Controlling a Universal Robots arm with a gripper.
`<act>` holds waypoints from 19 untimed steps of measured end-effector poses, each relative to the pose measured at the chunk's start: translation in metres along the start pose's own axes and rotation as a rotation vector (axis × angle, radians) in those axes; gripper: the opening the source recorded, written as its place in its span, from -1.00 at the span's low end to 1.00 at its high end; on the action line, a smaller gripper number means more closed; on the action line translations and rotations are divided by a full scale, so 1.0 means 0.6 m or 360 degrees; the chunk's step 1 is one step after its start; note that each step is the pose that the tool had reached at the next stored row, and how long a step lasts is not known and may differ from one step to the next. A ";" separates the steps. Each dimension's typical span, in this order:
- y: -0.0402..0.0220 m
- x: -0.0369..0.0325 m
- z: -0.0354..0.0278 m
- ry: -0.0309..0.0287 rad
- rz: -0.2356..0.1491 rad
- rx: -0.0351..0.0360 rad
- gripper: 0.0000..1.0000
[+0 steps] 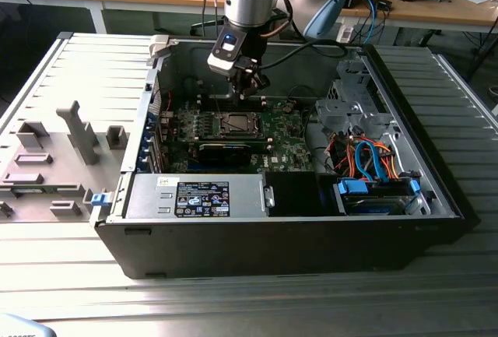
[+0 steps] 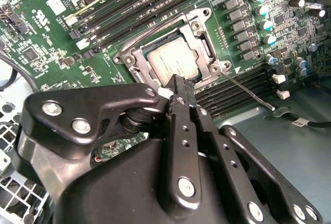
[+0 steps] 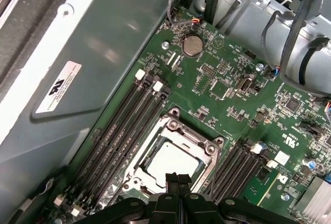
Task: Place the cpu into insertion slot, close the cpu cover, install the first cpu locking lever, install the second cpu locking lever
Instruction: 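Install the first cpu locking lever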
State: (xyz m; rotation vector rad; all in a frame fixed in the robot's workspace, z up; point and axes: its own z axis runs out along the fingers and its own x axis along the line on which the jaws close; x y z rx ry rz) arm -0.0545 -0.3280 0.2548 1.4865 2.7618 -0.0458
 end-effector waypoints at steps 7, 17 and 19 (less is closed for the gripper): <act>0.000 0.000 0.000 -0.00009 -0.0037 -0.0001 -0.79; 0.000 0.000 0.000 -0.00021 -0.0086 -0.0002 -0.79; 0.000 0.000 0.000 -0.00023 -0.0099 -0.0002 -0.79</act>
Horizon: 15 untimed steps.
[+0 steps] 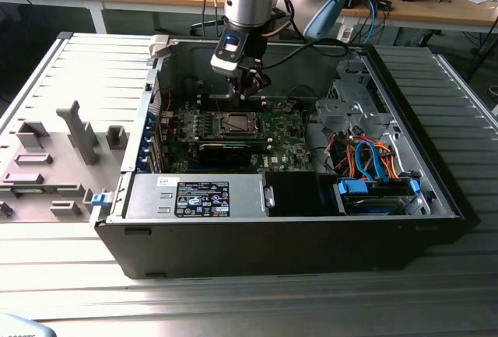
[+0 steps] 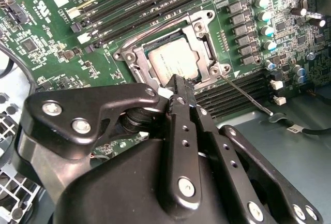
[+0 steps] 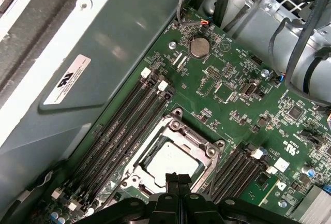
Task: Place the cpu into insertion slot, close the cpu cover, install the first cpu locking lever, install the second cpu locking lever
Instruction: 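Install the first cpu locking lever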
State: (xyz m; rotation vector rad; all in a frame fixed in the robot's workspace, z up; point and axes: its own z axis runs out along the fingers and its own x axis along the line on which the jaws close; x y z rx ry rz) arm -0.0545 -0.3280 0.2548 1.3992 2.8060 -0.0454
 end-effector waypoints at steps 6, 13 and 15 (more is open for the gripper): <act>0.000 0.000 0.000 -0.00005 -0.0025 0.0000 -0.79; 0.000 0.000 0.000 -0.00015 -0.0065 -0.0001 -0.79; 0.000 0.000 0.000 -0.00016 -0.0073 -0.0001 -0.79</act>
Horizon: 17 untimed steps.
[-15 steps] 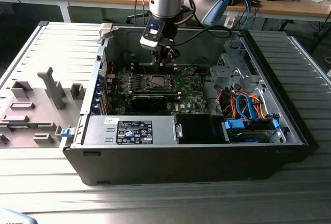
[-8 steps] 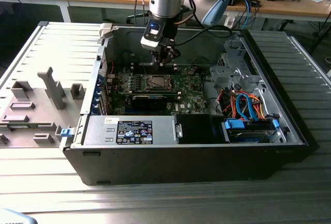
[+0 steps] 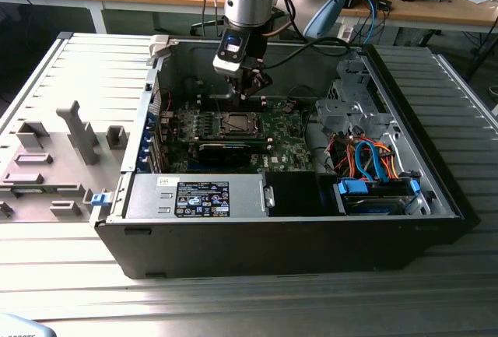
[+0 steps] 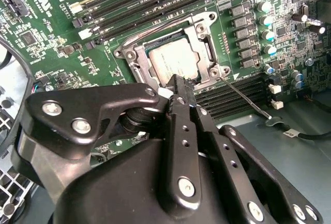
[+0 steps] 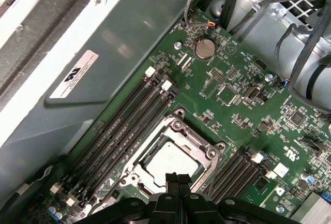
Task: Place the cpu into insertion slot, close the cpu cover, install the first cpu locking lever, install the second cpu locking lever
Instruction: 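Install the first cpu locking lever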
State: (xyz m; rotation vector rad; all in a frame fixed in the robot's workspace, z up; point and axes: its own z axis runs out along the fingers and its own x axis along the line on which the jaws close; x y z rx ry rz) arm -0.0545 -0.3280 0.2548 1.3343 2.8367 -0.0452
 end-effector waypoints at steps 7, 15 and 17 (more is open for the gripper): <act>0.000 0.000 0.000 -0.00009 -0.0036 -0.0001 -0.79; 0.000 0.000 0.000 -0.00017 -0.0068 -0.0001 -0.79; 0.000 0.000 0.000 -0.00018 -0.0075 -0.0001 -0.79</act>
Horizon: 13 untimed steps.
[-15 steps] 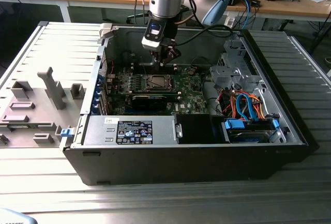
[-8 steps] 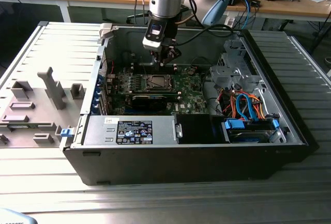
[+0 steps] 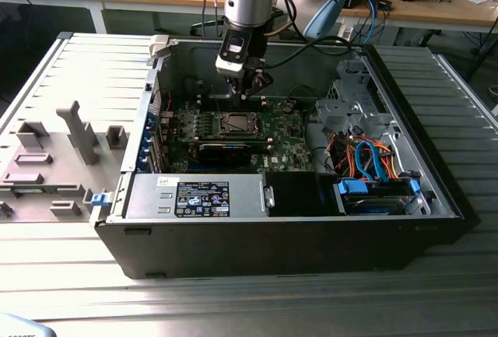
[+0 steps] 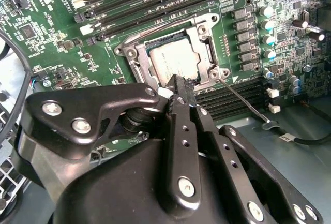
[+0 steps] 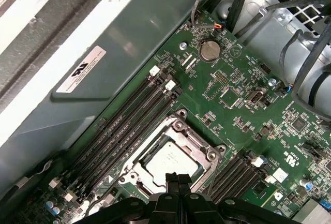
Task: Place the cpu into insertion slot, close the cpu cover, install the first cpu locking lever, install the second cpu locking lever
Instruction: 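Install the first cpu locking lever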
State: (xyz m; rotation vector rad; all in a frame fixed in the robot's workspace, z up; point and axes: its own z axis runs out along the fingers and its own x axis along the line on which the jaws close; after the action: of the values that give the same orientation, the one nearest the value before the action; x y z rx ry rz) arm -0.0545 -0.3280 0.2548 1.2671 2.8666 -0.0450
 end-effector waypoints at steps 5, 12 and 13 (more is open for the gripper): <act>0.000 0.000 0.000 -0.00004 -0.0018 0.0000 -0.79; 0.000 0.000 0.000 -0.00010 -0.0043 -0.0001 -0.79; 0.000 0.000 0.000 -0.00011 -0.0047 -0.0001 -0.79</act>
State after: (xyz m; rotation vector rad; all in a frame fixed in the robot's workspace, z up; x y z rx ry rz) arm -0.0545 -0.3280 0.2548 1.2246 2.8846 -0.0448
